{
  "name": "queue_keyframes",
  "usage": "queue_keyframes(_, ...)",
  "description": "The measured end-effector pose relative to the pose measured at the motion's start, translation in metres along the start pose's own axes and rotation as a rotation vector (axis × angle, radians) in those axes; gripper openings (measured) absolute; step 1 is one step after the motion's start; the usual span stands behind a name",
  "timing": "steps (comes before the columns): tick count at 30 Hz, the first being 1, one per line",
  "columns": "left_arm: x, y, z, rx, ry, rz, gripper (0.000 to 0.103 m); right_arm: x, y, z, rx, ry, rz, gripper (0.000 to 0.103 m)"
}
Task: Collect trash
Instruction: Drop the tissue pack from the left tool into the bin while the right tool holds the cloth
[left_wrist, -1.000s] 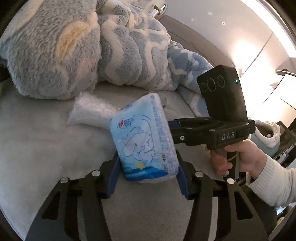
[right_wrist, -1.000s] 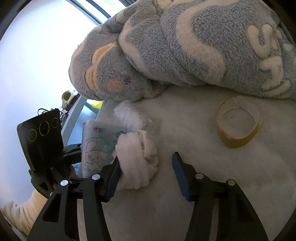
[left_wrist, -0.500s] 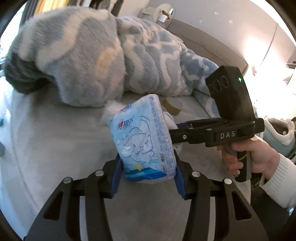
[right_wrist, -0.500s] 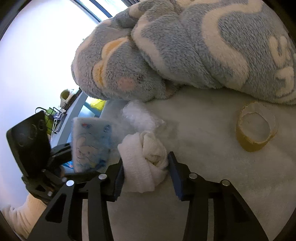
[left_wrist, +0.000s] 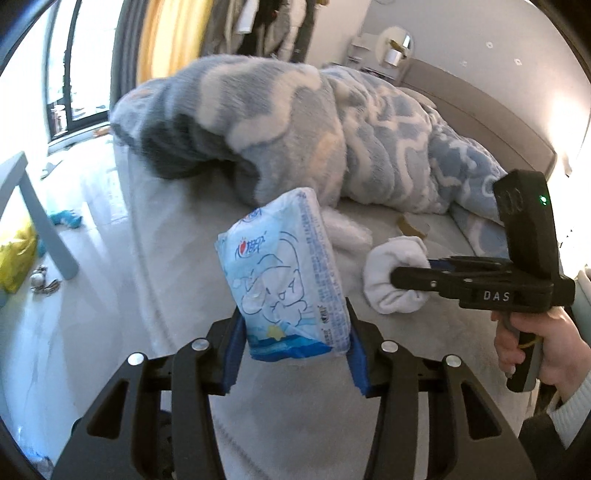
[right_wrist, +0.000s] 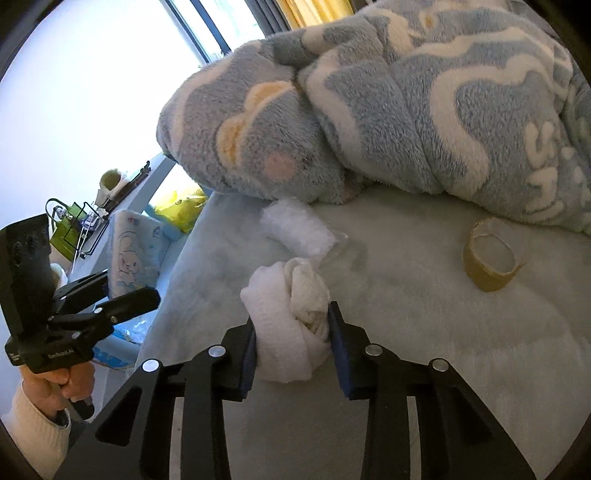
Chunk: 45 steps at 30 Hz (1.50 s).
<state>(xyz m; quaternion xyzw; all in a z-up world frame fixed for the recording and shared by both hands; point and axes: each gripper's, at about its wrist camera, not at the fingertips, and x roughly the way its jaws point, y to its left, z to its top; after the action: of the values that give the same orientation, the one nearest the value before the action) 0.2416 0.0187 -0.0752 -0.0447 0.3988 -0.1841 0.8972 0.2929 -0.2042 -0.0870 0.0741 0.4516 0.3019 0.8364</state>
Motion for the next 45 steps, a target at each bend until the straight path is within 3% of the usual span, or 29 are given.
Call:
queue_keyframes(12,-0.048,0.016,-0.026,-0.061,0.001,0.146,0.051,-0.020,0.052,-0.016,-0.108,-0.083,-0.108,0.035)
queue_keyframes(31,-0.098,0.068,-0.093,-0.179,0.115,0.257,0.051,-0.013,0.154,-0.044,-0.217,-0.101,-0.005,0.035)
queue_keyframes(45,-0.093,0.122,-0.142,-0.236,0.307,0.267,0.052,0.030,0.228,-0.045,-0.287,-0.055,0.084,0.035)
